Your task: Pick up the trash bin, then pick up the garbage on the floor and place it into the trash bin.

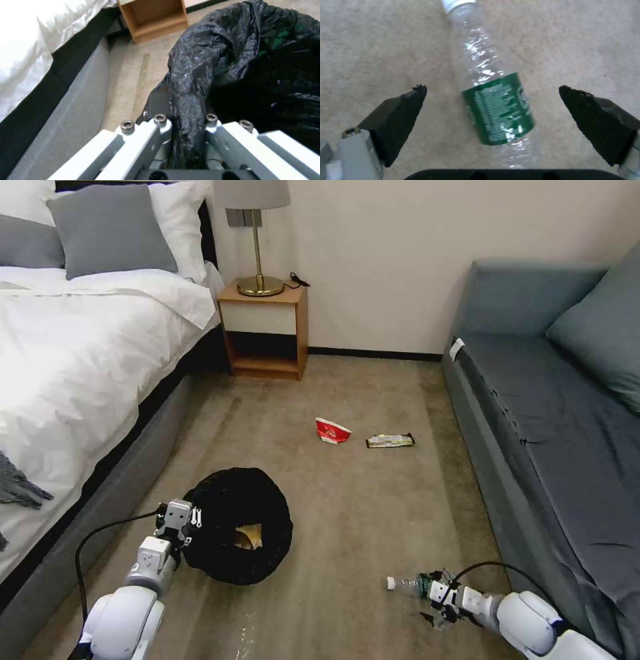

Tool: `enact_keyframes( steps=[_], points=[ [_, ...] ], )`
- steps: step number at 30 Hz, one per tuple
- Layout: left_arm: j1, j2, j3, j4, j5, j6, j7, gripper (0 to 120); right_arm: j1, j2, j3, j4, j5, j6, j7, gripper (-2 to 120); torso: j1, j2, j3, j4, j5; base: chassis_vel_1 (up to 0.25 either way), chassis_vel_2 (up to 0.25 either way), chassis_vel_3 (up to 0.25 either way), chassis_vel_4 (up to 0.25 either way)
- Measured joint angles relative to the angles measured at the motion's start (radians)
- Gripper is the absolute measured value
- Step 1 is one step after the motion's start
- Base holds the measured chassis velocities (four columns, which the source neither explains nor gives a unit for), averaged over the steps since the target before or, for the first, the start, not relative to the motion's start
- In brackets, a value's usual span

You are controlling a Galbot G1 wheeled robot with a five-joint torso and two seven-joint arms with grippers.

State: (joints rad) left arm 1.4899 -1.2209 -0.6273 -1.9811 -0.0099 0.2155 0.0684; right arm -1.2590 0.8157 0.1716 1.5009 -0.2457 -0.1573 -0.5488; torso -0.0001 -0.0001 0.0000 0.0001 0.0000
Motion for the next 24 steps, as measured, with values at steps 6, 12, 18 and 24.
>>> enact_keyframes(
  steps=[6,12,18,24],
  points=[
    [-0.004,-0.003,0.001,-0.009,0.0,0.001,0.002,4,0.01,-0.006,-0.011,-0.006,0.001,0.002,-0.01,100,0.0,0.0,0.0,-0.0001,0.0001,0.0,0.0,0.0,0.0],
    [-0.001,-0.007,0.002,-0.011,0.002,0.003,0.004,4,0.027,-0.005,-0.022,-0.031,-0.009,0.009,-0.017,100,0.0,0.0,0.0,-0.0002,0.0,0.0,0.0,0.0,0.0],
    [0.003,-0.014,0.002,-0.013,0.004,0.003,0.007,4,0.078,0.003,-0.051,-0.068,-0.017,0.013,-0.023,100,0.0,0.0,0.0,0.0,0.0,0.0,0.0,0.0,0.0],
    [0.01,-0.016,-0.003,-0.014,0.004,0.0,0.009,4,0.108,0.022,-0.074,-0.099,-0.03,0.014,-0.031,100,0.0,0.0,0.0,-0.0001,0.0,0.0,0.0,0.0,0.0]
  ],
)
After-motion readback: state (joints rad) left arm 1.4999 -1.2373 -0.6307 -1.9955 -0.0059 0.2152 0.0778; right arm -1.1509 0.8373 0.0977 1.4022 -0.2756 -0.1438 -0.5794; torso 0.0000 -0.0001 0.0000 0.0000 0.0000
